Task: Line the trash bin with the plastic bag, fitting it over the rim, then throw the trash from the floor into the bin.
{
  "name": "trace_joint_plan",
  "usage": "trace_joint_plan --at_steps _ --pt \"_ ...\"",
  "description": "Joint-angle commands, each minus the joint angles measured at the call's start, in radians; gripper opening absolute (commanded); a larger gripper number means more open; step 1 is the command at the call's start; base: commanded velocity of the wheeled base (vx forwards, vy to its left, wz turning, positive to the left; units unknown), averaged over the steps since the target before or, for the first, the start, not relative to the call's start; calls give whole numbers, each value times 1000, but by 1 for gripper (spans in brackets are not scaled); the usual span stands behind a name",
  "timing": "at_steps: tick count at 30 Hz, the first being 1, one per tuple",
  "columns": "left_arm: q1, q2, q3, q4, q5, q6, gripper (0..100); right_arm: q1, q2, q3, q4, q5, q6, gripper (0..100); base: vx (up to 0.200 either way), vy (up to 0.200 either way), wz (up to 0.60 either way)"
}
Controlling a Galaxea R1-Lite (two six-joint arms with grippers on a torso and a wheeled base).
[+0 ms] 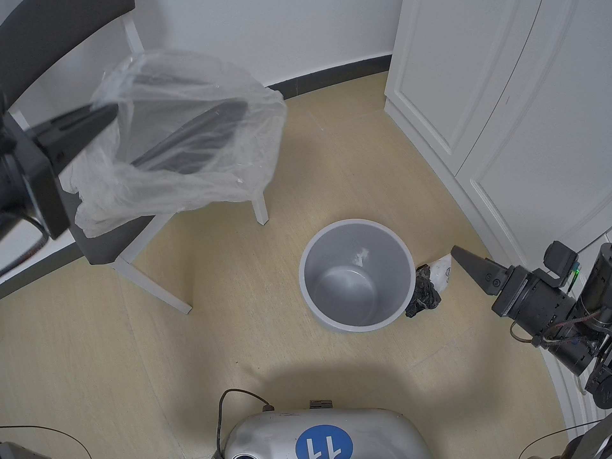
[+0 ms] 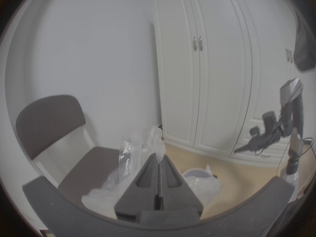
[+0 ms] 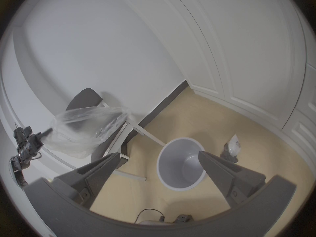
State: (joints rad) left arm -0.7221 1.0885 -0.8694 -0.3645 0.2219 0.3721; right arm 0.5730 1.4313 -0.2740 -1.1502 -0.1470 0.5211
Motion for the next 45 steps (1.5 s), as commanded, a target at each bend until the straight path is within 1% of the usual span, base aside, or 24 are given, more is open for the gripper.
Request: trace_joint_plan --at_steps 1,5,13,17,21,30,33,34,36,40,42,45 --pt "-134 -36 -108 36 30 33 0 44 92 7 -43 0 50 100 0 0 0" --pt "-204 -21 -108 32 56 33 0 44 121 10 -80 1 85 100 0 0 0" --pt "-292 10 -125 30 62 51 0 31 144 13 -149 10 102 100 0 0 0" --pt "-295 27 -125 29 63 54 0 34 112 19 -167 10 93 100 0 0 0" --pt "-301 39 -129 22 62 56 0 44 55 29 -157 17 88 100 0 0 0" --pt "-336 79 -160 1 66 62 0 48 51 41 -157 18 85 100 0 0 0" --pt "-338 87 -163 1 83 76 0 57 46 47 -157 18 82 100 0 0 0" --pt "-338 87 -163 1 89 87 0 79 35 55 -154 18 65 100 0 0 0" --pt "-338 88 -163 -1 91 85 0 94 31 72 -154 18 37 100 0 0 0" --pt "-332 94 -177 -19 93 83 0 96 -9 96 -154 20 -15 100 0 0 0" --pt "-332 94 -181 -19 93 83 0 96 -26 91 -151 20 -18 100 0 0 0" --pt "-332 94 -180 -21 93 82 0 96 -69 67 -103 20 -21 100 0 0 0"
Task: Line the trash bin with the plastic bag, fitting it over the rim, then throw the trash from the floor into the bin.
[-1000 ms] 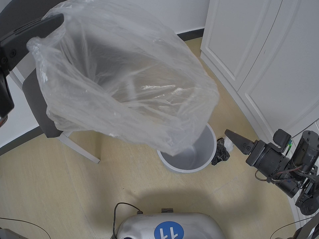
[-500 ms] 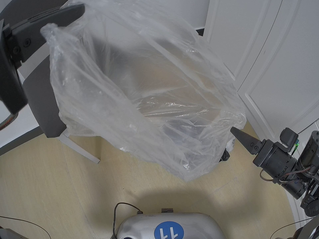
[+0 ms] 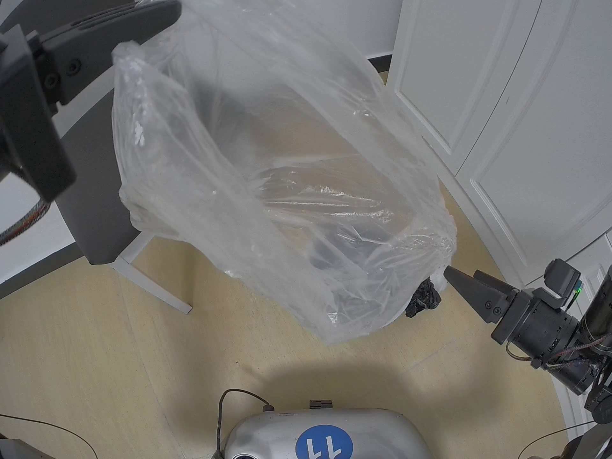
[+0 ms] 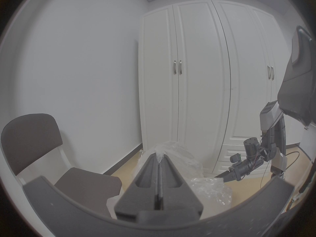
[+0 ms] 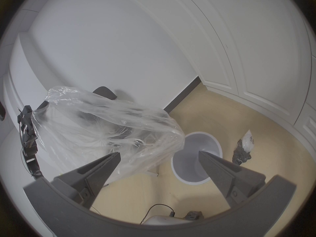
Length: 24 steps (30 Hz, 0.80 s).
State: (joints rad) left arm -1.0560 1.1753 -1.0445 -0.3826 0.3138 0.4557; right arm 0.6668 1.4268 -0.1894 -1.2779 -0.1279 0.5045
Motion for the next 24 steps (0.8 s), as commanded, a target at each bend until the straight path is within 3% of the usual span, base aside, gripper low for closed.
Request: trace_joint_plan --at_steps 1,5,9,16,24 --pt "4 7 -5 -4 1 0 0 2 -95 -38 69 -1 -4 100 0 0 0" --pt "4 7 -22 -2 1 3 0 -1 -212 -179 407 13 11 100 0 0 0" --pt "-4 21 -29 -2 -1 3 0 -46 -206 -306 615 30 43 100 0 0 0" --pt "-21 18 -23 -4 -1 3 0 -70 -192 -292 623 86 180 100 0 0 0" --pt "-42 29 -35 -4 -1 4 0 -112 -80 -288 535 128 189 100 0 0 0"
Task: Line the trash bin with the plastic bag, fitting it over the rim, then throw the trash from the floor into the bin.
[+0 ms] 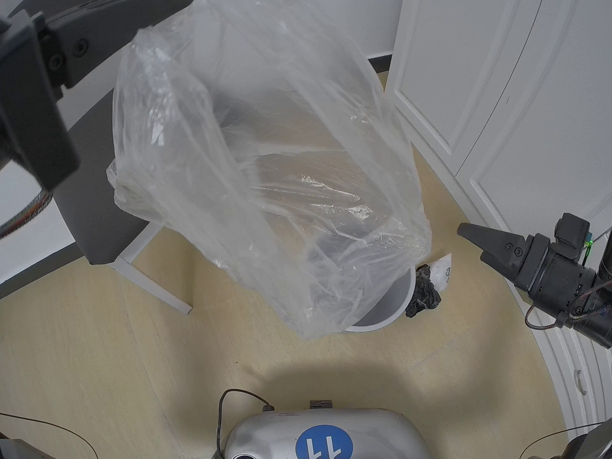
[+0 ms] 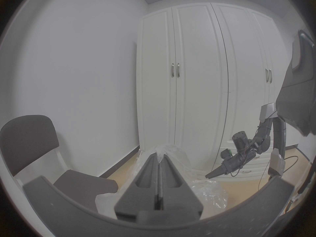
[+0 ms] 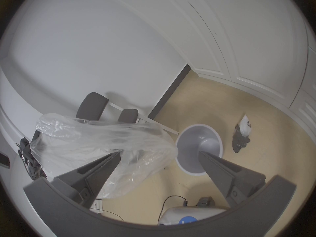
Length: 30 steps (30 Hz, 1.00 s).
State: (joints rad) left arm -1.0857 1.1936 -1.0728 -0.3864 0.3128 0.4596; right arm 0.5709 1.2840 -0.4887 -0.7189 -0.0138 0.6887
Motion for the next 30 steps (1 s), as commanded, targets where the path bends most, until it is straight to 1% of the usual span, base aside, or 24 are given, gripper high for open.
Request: trace_joint_plan --at_steps 1,5,6,9,11,16,19,27,28,29,30 --pt "-13 12 -7 0 0 1 0 -9 74 15 -31 15 3 100 0 0 0" --pt "-14 18 -18 0 -1 1 0 0 103 19 -34 17 2 100 0 0 0" --pt "-14 26 -29 0 -1 2 0 9 120 25 -31 26 -5 100 0 0 0" --pt "-23 37 -49 0 -1 1 0 7 147 27 -36 43 -5 100 0 0 0" --pt "-31 38 -52 0 -1 1 0 1 163 19 -37 43 2 100 0 0 0" --pt "-43 38 -58 0 -1 1 0 -34 207 19 -137 57 14 100 0 0 0" --pt "-57 40 -64 0 -1 1 0 -37 225 19 -162 69 14 100 0 0 0" --pt "-80 55 -69 0 -1 1 0 -37 261 10 -185 75 32 100 0 0 0" --pt "-86 55 -67 0 -1 1 0 -39 273 10 -215 75 41 100 0 0 0" --pt "-86 52 -67 0 -1 1 0 -39 274 10 -217 75 43 100 0 0 0" --pt "-98 49 -65 0 -1 -1 0 -43 290 13 -263 75 49 100 0 0 0"
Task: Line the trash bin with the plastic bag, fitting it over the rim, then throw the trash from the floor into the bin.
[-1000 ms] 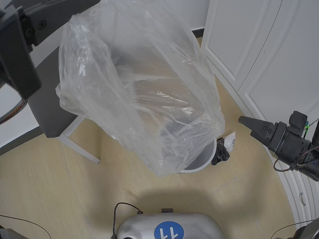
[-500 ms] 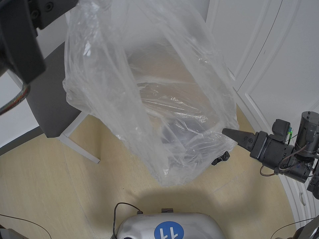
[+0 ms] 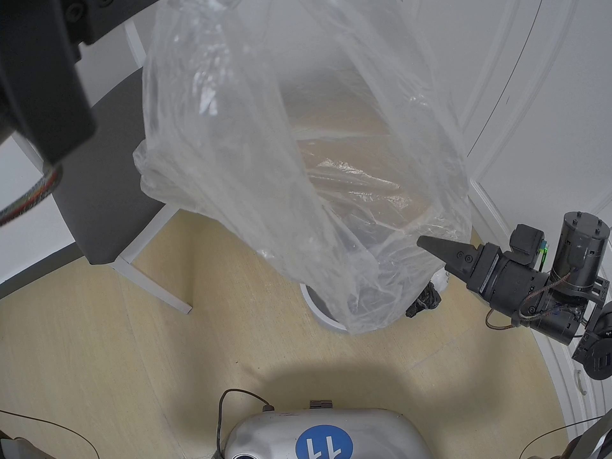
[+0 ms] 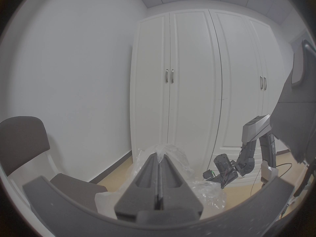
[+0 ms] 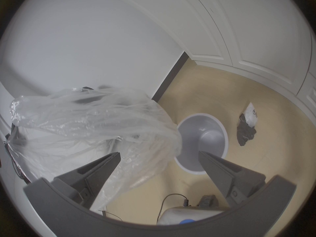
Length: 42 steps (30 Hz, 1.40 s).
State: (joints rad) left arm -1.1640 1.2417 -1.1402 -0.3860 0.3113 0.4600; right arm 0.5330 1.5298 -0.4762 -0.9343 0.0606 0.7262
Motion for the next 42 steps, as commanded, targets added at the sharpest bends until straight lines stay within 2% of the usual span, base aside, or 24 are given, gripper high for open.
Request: trace_joint_plan --at_steps 1,6,7,15,18,22,27,28,30,34,38,42 --pt "-25 -1 2 -1 0 -1 0 -5 52 2 -67 1 12 100 0 0 0" --pt "-28 2 0 -5 2 -1 0 -7 76 27 -144 1 12 100 0 0 0" --pt "-28 4 0 -5 2 -3 0 -8 76 27 -153 1 12 0 0 0 0" --pt "-43 36 5 7 2 -9 0 -33 85 22 -167 1 12 0 0 0 0" --pt "-46 47 5 12 3 -7 0 -57 75 19 -169 -2 1 0 0 0 0" --pt "-46 71 -36 19 17 0 0 -131 -3 13 -152 5 -33 0 0 0 0" --pt "-36 102 -50 38 25 -3 0 -153 -34 16 -140 18 -53 0 0 0 0" --pt "67 173 -27 67 72 -17 0 -176 -99 4 -58 33 -94 0 0 0 0" --pt "147 240 -15 45 74 -35 0 -199 -132 -15 0 38 -106 0 0 0 0" --pt "185 283 -23 1 78 -92 0 -263 -180 -53 91 61 -120 0 0 0 0" --pt "238 282 -12 -1 71 -119 0 -314 -209 -59 117 94 -120 0 0 0 0" --pt "241 272 -1 -7 66 -224 0 -318 -235 -58 134 97 -133 0 0 0 0"
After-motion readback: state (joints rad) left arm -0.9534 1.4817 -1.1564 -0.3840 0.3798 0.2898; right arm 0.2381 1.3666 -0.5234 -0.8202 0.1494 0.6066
